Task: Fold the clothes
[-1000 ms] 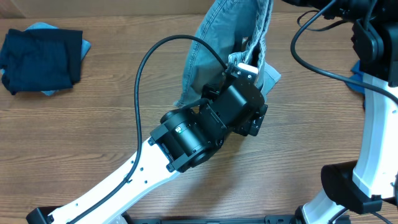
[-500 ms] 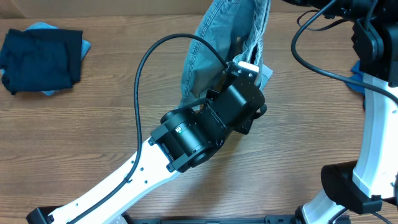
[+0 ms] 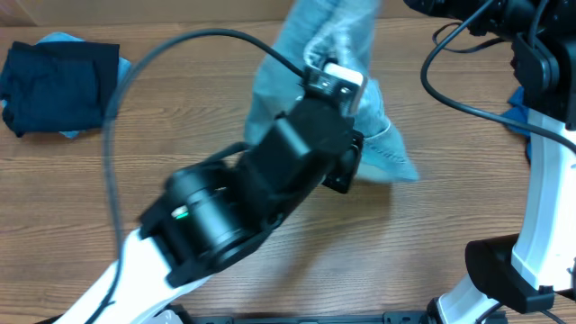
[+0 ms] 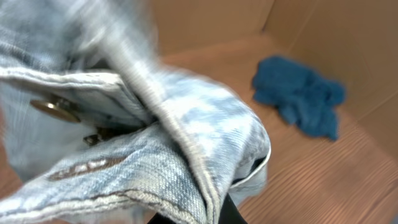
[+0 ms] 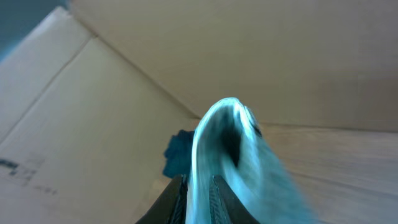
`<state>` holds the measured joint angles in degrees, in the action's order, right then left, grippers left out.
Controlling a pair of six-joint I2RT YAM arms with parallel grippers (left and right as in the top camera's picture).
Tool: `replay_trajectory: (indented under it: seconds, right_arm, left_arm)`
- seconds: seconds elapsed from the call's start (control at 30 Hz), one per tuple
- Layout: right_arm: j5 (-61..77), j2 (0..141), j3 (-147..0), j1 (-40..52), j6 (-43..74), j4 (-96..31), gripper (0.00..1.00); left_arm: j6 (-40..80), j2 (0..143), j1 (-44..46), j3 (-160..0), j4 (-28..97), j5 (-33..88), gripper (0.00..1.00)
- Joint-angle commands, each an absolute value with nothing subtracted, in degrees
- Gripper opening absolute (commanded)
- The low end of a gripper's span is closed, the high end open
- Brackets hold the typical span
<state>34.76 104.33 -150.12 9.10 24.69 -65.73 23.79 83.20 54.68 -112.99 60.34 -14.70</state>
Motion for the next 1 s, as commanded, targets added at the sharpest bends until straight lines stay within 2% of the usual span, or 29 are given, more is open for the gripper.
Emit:
replay_trajectory:
  seconds: [0.0, 0.07, 0.13, 0.17, 0.23, 0.3, 0.37, 0.57, 0.73, 0.83, 0.9, 0.97]
  right_arm:
    - [28.53, 102.28, -151.83, 9.37, 22.04, -68.01, 0.18]
    - [26.02, 102.35, -151.83, 9.37, 22.02, -69.91, 0.2]
    - [22.61, 102.48, -151.79, 9.37, 22.0, -72.29, 0.26]
    - [20.6, 102.56, -151.72, 9.37, 22.0, -74.08, 0.42]
    - [19.07, 102.56, -151.2, 9.37, 19.77, -76.77, 0.65]
    - [18.92, 102.61, -151.04, 9.34, 16.32, -79.79, 0.75]
    - [16.95, 102.63, -151.04, 9.32, 14.46, -82.67, 0.79]
    - [10.52, 102.63, -151.04, 9.26, 9.61, -89.43, 0.83]
    - [10.57, 102.67, -151.02, 9.26, 8.49, -92.75, 0.77]
    - [11.6, 102.72, -150.58, 9.26, 12.58, -92.88, 0.76]
    - [13.04, 102.98, -149.71, 9.26, 19.77, -92.71, 0.69]
    - [14.55, 103.68, -148.79, 9.26, 24.84, -92.71, 0.68]
  left_arm:
    - [22.68, 80.86, 54.78, -120.36, 59.81, -14.98, 0.04]
    - [22.65, 80.86, 54.78, -122.93, 59.96, -15.29, 0.04]
    - [22.2, 80.86, 54.76, -125.05, 60.01, -16.43, 0.04]
    - [22.11, 80.86, 54.76, -126.41, 60.25, -17.85, 0.04]
    - [21.65, 80.86, 54.76, -128.22, 60.47, -19.86, 0.04]
    - [20.21, 80.86, 54.76, -129.91, 60.51, -22.55, 0.04]
    - [19.16, 80.86, 54.76, -131.55, 60.8, -25.67, 0.04]
    - [16.38, 80.86, 54.76, -135.96, 61.89, -33.01, 0.04]
    - [16.27, 80.82, 54.76, -140.11, 63.22, -36.12, 0.04]
    - [16.27, 80.82, 54.76, -142.54, 64.12, -37.54, 0.04]
    - [16.27, 80.82, 54.76, -143.55, 64.31, -37.52, 0.04]
    - [16.25, 80.82, 54.76, -143.61, 64.23, -37.52, 0.04]
